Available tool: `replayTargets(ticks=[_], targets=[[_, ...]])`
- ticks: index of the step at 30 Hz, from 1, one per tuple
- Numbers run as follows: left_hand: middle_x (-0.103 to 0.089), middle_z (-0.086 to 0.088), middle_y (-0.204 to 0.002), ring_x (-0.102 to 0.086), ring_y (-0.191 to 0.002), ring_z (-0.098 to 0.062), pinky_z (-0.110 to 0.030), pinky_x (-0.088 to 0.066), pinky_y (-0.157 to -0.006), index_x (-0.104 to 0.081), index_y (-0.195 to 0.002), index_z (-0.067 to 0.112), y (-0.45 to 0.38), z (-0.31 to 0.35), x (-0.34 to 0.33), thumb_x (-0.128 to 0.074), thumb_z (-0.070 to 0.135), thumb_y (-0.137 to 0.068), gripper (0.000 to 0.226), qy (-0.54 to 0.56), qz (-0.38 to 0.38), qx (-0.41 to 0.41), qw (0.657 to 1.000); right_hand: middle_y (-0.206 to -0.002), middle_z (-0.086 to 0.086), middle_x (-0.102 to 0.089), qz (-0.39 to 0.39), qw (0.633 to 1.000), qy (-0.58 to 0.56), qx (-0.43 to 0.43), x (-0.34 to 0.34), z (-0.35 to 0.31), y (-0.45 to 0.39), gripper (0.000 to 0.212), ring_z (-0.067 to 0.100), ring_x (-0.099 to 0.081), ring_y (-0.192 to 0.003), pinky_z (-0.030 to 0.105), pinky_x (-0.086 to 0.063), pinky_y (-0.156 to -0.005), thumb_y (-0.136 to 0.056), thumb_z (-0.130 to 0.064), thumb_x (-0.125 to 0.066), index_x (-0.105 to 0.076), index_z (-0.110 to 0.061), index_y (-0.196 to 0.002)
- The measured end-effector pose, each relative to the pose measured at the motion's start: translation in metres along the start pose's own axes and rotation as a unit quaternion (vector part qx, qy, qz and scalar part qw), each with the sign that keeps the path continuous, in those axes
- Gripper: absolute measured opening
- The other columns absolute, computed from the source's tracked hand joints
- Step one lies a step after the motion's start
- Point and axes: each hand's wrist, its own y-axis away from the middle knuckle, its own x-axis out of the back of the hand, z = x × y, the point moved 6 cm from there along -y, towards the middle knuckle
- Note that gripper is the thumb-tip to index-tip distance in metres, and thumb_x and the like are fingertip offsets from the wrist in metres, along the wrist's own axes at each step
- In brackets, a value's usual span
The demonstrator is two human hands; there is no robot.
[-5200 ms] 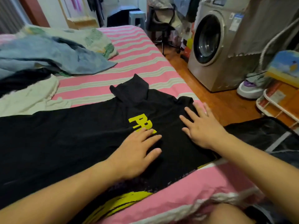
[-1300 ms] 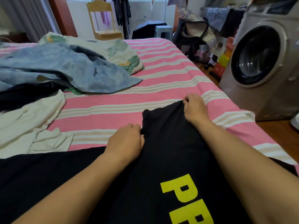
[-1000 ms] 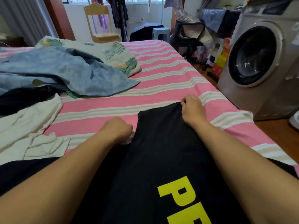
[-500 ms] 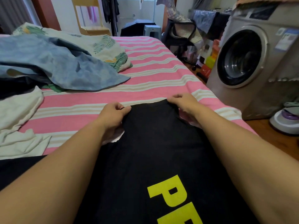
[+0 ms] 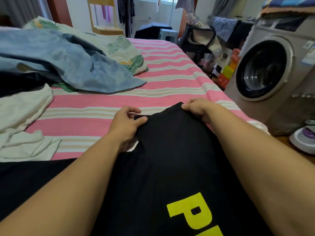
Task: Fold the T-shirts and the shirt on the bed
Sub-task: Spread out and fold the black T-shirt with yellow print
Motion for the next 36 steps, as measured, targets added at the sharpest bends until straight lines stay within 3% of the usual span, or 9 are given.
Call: replayTargets(ticks=[8,12,14,17,21,24,28,32,36], targets=[[-0.067,-0.012,-0.107,-0.067,-0.077,-0.019,-0.032,-0.058,-0.065,-0.061,-0.115,0.016,0.002,0.004,-0.007,-0.075,0.014,-0.091,0.028,-0.089,-0.010,0.008,0.996,-0.116,0.011,-0.063,0.013,0.995,0.094,-0.012,-0.004,-0.006,0.012,0.045,0.030,-0.062,-0.103,0.044,-0.052,-0.091,-0.089,-0.043,-0.073,-0.058,-0.011,-0.117],[-0.064,-0.002,-0.091,-0.065,-0.069,-0.010,-0.030,-0.056,-0.068,-0.056,-0.128,0.020,0.009,0.037,0.033,-0.064,0.047,-0.096,0.043,-0.220,-0.091,0.025,0.971,-0.157,0.008,-0.032,0.122,0.908,0.378,0.132,-0.020,-0.048,0.033,0.058,0.035,-0.032,-0.141,0.053,-0.028,-0.116,-0.096,-0.026,-0.057,-0.036,-0.024,-0.150],[-0.063,0.007,-0.104,-0.063,-0.088,-0.009,-0.035,-0.053,-0.086,-0.058,-0.125,0.028,0.035,0.056,0.094,-0.056,0.057,-0.096,0.041,-0.474,-0.118,-0.104,0.866,-0.164,0.000,-0.024,0.044,0.866,0.436,0.241,-0.053,-0.064,0.053,0.072,0.029,-0.020,-0.150,0.052,-0.013,-0.122,-0.093,-0.011,-0.052,-0.026,-0.030,-0.157],[-0.052,0.021,-0.106,-0.056,-0.094,-0.004,-0.030,-0.048,-0.087,-0.056,-0.115,0.039,0.095,0.062,0.199,-0.030,0.074,-0.096,0.048,-0.690,-0.179,-0.220,0.666,-0.156,0.002,-0.036,-0.034,0.830,0.507,0.231,-0.083,-0.063,0.062,0.068,0.027,-0.033,-0.145,0.055,-0.007,-0.123,-0.092,-0.009,-0.051,-0.031,-0.030,-0.153],[-0.055,0.008,-0.122,-0.056,-0.114,-0.019,-0.032,-0.036,-0.099,-0.060,-0.116,0.029,0.122,0.046,0.275,-0.030,0.064,-0.102,0.049,-0.763,-0.117,-0.299,0.561,-0.124,0.003,-0.058,-0.007,0.793,0.571,0.212,-0.093,-0.075,0.061,0.034,0.028,-0.054,-0.122,0.054,-0.020,-0.119,-0.089,-0.015,-0.056,-0.046,-0.022,-0.121],[-0.049,-0.011,-0.141,-0.049,-0.128,-0.033,-0.045,-0.033,-0.109,-0.062,-0.118,0.019,0.121,0.035,0.275,-0.036,0.060,-0.100,0.052,-0.745,-0.054,-0.332,0.576,-0.110,0.002,-0.065,0.021,0.777,0.599,0.194,-0.092,-0.078,0.068,0.020,0.026,-0.062,-0.107,0.047,-0.029,-0.110,-0.091,-0.015,-0.052,-0.043,-0.021,-0.107],[-0.049,-0.019,-0.136,-0.051,-0.119,-0.041,-0.058,-0.042,-0.097,-0.058,-0.124,0.014,0.140,0.047,0.272,-0.050,0.054,-0.092,0.052,-0.701,0.022,-0.388,0.597,-0.111,0.010,-0.067,0.150,0.771,0.586,0.201,-0.054,-0.085,0.104,0.020,0.032,-0.064,-0.103,0.037,-0.044,-0.087,-0.092,-0.015,-0.052,-0.061,-0.015,-0.109],[-0.056,-0.002,-0.100,-0.056,-0.087,-0.025,-0.044,-0.048,-0.076,-0.054,-0.105,0.021,0.142,0.061,0.292,-0.045,0.069,-0.092,0.051,-0.686,0.074,-0.264,0.674,-0.098,0.010,-0.065,0.234,0.768,0.572,0.169,0.017,-0.103,0.161,0.010,0.033,-0.063,-0.100,0.036,-0.038,-0.079,-0.089,-0.016,-0.055,-0.064,-0.015,-0.088],[-0.068,0.006,-0.093,-0.061,-0.083,-0.020,-0.037,-0.049,-0.075,-0.048,-0.097,0.032,0.136,0.078,0.305,-0.049,0.068,-0.091,0.037,-0.750,-0.017,-0.156,0.642,-0.087,0.006,-0.057,0.256,0.737,0.604,0.161,0.050,-0.101,0.197,0.014,0.031,-0.060,-0.092,0.035,-0.033,-0.070,-0.087,-0.020,-0.058,-0.068,-0.016,-0.080]])
